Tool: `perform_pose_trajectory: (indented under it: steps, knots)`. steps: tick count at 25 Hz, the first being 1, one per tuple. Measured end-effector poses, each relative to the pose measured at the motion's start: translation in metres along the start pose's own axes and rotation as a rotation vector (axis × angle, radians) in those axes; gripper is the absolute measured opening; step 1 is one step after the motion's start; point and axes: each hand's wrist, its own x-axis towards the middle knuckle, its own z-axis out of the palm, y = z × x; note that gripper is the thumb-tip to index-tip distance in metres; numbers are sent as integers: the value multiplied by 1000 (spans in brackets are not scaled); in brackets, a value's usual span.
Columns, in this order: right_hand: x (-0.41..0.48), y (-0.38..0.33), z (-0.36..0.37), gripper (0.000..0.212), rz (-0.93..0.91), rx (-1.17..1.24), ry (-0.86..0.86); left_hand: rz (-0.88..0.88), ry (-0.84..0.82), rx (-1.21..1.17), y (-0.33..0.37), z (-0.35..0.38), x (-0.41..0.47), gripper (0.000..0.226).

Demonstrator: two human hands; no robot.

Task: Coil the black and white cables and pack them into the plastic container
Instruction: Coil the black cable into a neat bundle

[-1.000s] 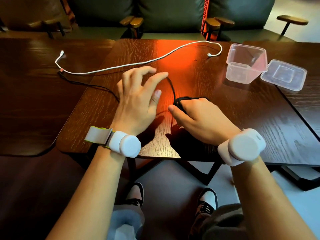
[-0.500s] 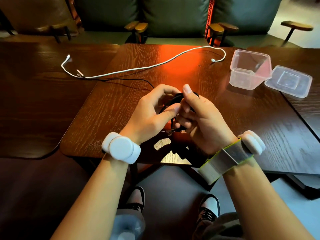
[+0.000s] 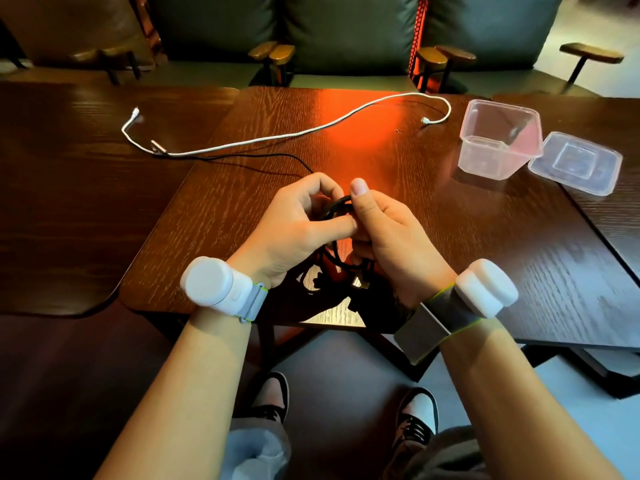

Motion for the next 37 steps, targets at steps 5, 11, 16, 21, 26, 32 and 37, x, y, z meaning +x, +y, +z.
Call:
perform_pose_trajectory:
  steps: [5, 11, 16, 21, 26, 32, 37]
  knots:
    - [1, 1, -4, 53, 52, -184, 184, -60, -125, -45, 1, -1, 1, 17]
    - [-2, -7, 6, 60, 111, 31, 220, -148, -258, -399, 6, 9, -4, 24]
    - [-1, -7, 15, 64, 199, 171, 257, -179, 11, -292, 6, 22, -1, 33]
    - [0, -7, 13, 59, 79, 106, 378, -34, -116, -242, 5, 16, -4, 58]
    - [-1, -6, 6, 56, 183, 192, 279, -37, -112, -220, 0, 10, -4, 17]
    - [4, -3, 9, 48, 319, 639, 14, -162, 48, -498, 0, 7, 1, 11]
    - [4, 6, 21, 53, 317, 564, 52, -219, 215, -202, 5, 19, 6, 28]
